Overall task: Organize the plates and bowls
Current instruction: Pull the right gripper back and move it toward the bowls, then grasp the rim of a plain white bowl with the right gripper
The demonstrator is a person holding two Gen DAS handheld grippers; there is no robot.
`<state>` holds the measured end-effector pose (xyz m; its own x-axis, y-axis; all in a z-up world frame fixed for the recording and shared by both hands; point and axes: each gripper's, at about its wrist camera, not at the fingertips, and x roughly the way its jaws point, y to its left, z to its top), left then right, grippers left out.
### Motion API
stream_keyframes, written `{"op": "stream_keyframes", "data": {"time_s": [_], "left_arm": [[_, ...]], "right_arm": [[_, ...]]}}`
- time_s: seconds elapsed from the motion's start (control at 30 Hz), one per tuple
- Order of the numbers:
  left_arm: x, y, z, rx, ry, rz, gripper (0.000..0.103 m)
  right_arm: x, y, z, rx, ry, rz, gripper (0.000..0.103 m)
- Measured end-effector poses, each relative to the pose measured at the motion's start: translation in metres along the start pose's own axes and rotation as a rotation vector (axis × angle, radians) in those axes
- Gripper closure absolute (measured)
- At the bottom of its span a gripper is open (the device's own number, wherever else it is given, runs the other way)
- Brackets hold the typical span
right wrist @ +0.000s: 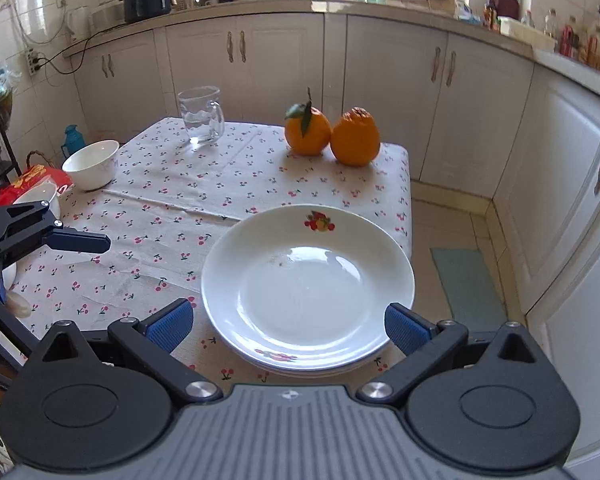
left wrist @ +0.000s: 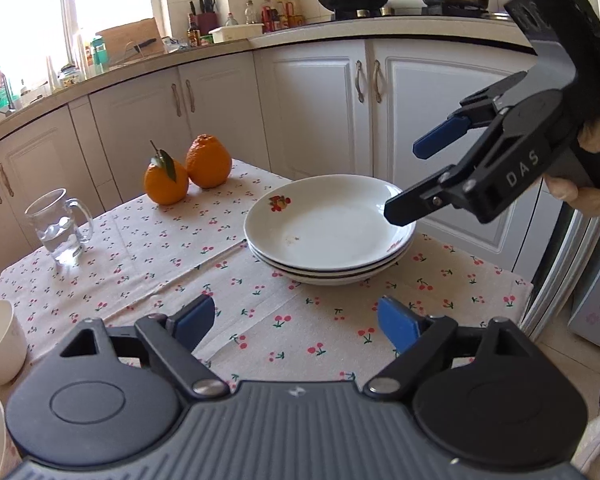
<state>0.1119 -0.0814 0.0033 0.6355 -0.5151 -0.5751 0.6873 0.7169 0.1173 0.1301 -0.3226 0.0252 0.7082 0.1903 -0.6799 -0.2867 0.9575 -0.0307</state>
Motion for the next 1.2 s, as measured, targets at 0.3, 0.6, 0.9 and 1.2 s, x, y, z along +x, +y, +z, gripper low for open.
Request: {"op": "stream_keyframes", "data": {"time_s": [0.3, 0.6, 0.9, 1.2], "left_arm": [[-0.067, 0.024, -0.034, -0.065, -0.013, 0.118, 0.014], [-0.127, 0.063, -0.079, -0.138, 0.002, 0.258, 0.014], [-0.162, 0.091, -0.123, -0.141, 0.072, 0.308, 0.009], [-0.156, 0.118, -0.159, -0.249, 0.111, 0.326, 0.009]], "right_arm": [[-0.006, 0.084, 0.016, -0.148, -0.086, 0.100, 0.000], [0.014, 0.157, 0.022, -0.217, -0.097, 0.214, 0.000], [0.033, 0.207, 0.033, -0.281, -0.052, 0.332, 0.000], [0.062, 0.254, 0.051, -0.319, 0.010, 0.492, 0.000]]}}
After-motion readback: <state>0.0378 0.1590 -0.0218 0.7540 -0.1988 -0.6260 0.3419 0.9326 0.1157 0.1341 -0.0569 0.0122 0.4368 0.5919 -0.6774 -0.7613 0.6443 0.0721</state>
